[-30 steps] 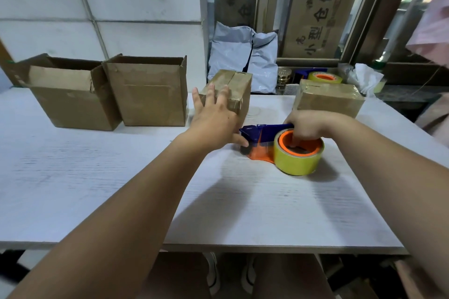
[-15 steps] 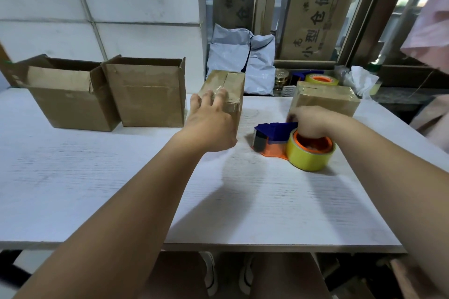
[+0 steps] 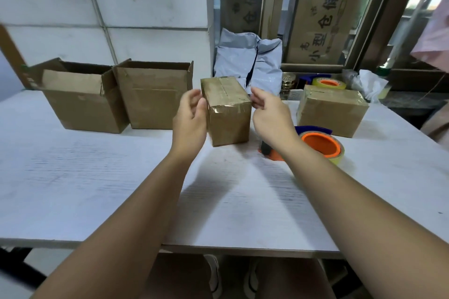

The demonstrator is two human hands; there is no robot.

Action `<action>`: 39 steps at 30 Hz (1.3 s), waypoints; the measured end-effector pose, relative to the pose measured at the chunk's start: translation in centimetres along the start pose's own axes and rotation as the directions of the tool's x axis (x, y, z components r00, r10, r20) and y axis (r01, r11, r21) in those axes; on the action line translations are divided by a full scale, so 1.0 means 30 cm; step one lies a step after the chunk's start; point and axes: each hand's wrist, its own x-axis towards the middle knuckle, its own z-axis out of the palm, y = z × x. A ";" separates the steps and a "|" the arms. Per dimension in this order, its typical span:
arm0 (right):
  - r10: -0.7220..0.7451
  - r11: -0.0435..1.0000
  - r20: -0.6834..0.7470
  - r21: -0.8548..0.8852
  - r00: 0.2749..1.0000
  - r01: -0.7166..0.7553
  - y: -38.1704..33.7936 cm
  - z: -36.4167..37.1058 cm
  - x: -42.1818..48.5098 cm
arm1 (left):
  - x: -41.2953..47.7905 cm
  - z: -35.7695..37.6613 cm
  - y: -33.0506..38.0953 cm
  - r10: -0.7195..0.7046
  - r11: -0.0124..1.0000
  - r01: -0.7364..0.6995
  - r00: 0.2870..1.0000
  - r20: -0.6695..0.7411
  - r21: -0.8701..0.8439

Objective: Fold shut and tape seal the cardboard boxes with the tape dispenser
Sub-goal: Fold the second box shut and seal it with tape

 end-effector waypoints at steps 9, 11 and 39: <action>0.056 0.989 -0.168 0.143 0.984 -0.032 0.063 0.105 -0.063 | -0.046 0.004 -0.051 -0.053 0.982 0.053 0.999 0.004 -0.179; 0.027 0.985 -0.210 0.173 0.977 0.010 0.073 0.122 -0.088 | -0.050 0.001 -0.036 -0.126 0.951 0.107 0.991 -0.048 -0.290; -0.056 0.972 -0.300 0.200 0.952 0.120 0.111 0.111 -0.170 | -0.011 -0.079 -0.063 -0.178 0.802 0.308 0.941 0.286 -0.512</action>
